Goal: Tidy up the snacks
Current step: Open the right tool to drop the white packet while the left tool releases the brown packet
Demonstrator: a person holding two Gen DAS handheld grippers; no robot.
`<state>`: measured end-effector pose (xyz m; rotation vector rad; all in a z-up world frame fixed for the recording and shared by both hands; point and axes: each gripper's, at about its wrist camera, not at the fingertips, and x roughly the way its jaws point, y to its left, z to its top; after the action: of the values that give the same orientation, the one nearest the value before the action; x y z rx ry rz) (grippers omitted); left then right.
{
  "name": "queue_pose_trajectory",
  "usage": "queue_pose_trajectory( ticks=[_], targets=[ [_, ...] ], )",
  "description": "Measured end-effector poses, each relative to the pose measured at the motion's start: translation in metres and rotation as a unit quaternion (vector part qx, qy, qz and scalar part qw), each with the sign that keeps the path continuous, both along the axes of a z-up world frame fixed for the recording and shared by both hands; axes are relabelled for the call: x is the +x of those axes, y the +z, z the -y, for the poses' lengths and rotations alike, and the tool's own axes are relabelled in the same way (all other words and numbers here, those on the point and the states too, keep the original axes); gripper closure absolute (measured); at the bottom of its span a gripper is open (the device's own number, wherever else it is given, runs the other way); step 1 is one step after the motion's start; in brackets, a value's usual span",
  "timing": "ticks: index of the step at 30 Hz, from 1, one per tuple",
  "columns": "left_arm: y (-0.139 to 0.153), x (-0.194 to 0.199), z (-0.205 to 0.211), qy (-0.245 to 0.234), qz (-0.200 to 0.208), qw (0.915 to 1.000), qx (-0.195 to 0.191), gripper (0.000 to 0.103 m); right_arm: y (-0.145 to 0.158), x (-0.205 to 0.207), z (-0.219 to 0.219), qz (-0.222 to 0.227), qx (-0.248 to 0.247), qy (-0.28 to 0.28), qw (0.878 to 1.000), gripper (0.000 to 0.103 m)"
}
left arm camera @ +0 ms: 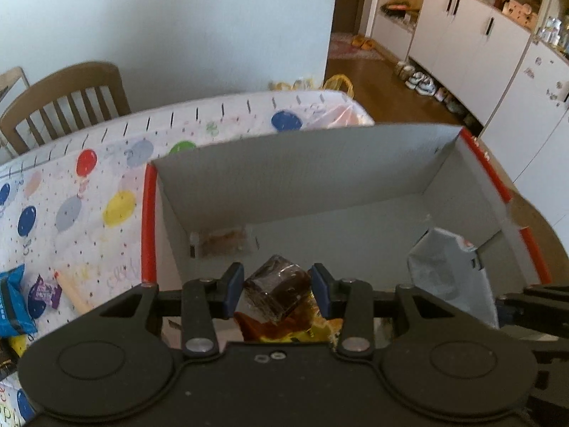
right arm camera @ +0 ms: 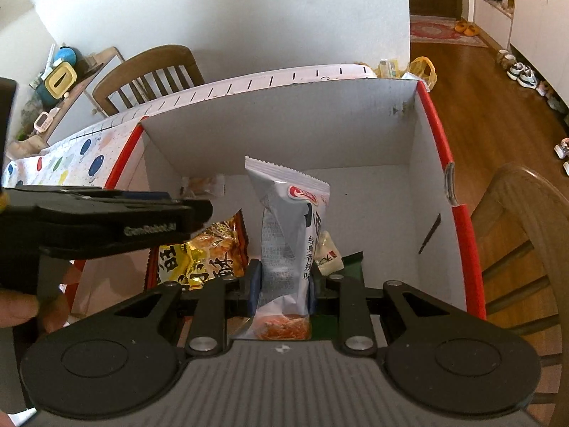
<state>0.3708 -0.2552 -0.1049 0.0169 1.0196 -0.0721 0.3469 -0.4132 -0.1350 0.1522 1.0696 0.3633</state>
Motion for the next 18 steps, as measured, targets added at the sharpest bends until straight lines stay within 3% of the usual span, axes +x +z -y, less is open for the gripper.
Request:
queue_pose_trajectory(
  ticks=[16,18],
  targets=[
    [-0.0063,0.0045,-0.0015,0.008,-0.014,0.9999,0.004,0.061,-0.0012,0.0068,0.0064,-0.009,0.015,-0.003,1.0,0.072],
    [-0.0039,0.0034,-0.002,0.009,-0.012,0.9999,-0.001,0.058,0.0007,0.0062,0.007,-0.004,0.011,-0.002,1.0,0.061]
  ],
)
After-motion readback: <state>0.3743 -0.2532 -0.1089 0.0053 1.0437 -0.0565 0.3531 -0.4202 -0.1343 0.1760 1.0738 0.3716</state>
